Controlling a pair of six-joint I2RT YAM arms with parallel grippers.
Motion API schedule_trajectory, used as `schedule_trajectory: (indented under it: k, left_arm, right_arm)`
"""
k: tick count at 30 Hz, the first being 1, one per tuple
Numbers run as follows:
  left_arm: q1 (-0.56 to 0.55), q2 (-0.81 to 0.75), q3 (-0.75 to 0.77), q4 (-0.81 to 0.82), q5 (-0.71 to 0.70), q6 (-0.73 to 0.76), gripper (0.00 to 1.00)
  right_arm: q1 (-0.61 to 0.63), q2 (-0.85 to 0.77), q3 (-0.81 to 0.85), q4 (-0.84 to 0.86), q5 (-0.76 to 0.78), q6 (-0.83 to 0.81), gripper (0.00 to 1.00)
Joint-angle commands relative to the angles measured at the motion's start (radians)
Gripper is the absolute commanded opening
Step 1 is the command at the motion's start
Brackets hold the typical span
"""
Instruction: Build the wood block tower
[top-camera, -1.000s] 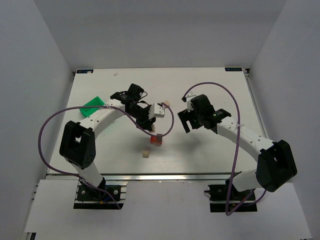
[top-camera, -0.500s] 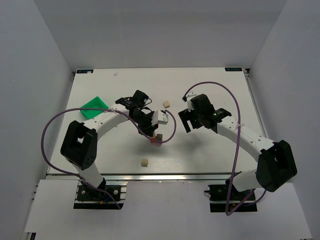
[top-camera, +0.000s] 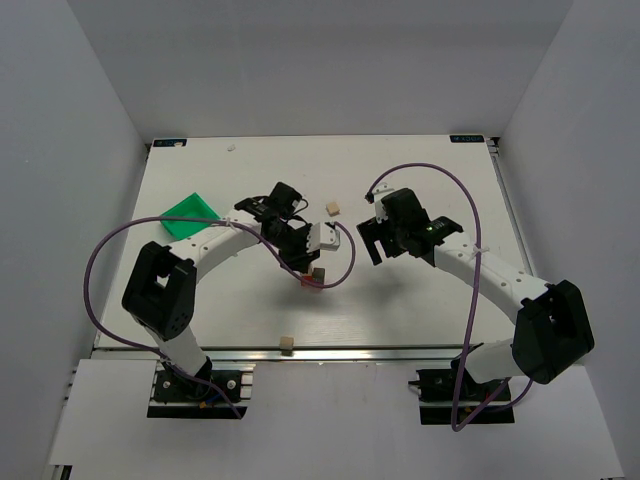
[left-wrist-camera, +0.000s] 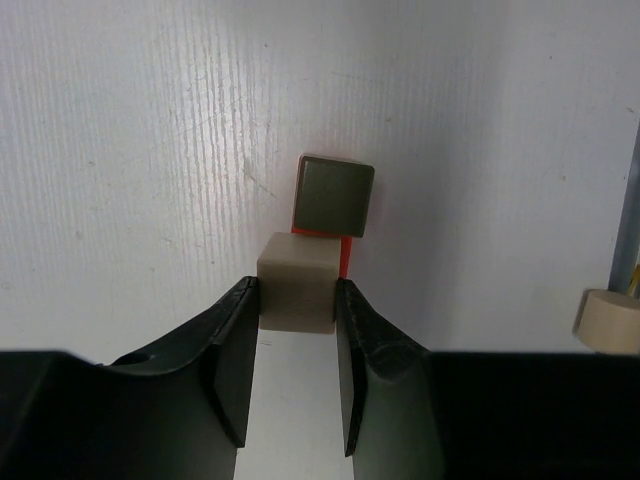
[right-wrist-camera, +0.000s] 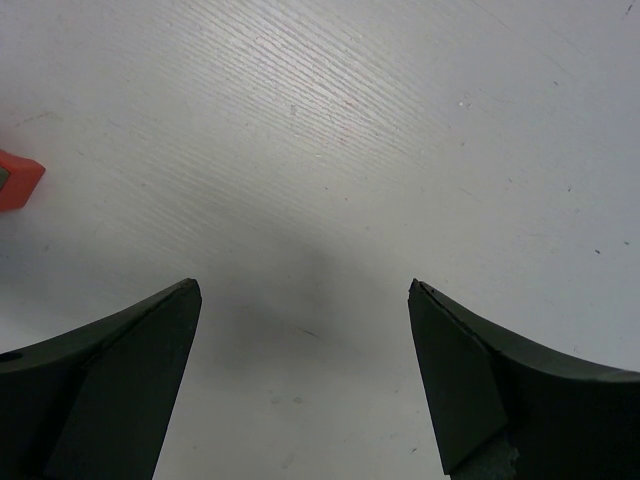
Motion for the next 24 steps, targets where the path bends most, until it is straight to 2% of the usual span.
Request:
schedule_trajectory:
  k: [1,22,24]
  left_arm:
    - [-0.015,-0.012,-0.017,0.021,-0.009,-0.010,0.00]
    - [-0.046,0.019,-0.017,0.021,-0.058,-0.011,0.00]
    - [-0.046,0.022,-0.012,0.011,-0.052,-0.011,0.03]
  right_arm:
    - [-0.003,-0.020,0.039,-0.005,0.015,0.012,0.89]
    - [-0.003,-0.018,0.041,-0.011,0.024,0.010,0.89]
    - [-0.003,-0.017,0.039,-0.010,0.024,0.010,0.89]
